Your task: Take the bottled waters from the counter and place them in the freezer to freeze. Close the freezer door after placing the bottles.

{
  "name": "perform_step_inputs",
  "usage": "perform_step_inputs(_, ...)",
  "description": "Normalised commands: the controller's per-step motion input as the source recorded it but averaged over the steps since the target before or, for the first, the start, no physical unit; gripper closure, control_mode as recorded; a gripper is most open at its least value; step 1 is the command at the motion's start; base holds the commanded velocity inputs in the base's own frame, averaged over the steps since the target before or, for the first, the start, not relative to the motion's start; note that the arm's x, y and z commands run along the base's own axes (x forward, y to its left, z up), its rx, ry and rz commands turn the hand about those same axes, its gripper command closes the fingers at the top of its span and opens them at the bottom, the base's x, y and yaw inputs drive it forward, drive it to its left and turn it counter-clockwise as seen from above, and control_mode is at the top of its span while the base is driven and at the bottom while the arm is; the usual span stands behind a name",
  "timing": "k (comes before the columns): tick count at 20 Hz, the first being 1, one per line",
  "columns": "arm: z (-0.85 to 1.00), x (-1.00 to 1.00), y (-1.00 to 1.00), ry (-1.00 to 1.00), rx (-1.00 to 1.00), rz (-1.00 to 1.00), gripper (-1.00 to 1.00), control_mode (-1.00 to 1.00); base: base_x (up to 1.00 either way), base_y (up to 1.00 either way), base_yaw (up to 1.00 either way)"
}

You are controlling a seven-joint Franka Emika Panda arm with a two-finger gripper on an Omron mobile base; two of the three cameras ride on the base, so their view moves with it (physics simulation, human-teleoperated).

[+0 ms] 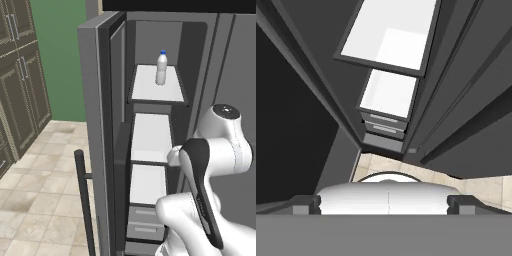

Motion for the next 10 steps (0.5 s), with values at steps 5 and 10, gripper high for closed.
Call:
perform_step_inputs(5, -0.25, 0.0, 0.0, 0.05, 0.0, 0.0, -1.0, -1.0, 0.0, 0.0, 0.0)
perform_step_inputs(10, 0.0, 0.0, 0.0, 0.0, 0.0, 0.0, -1.0, -1.0, 0.0, 0.0, 0.0)
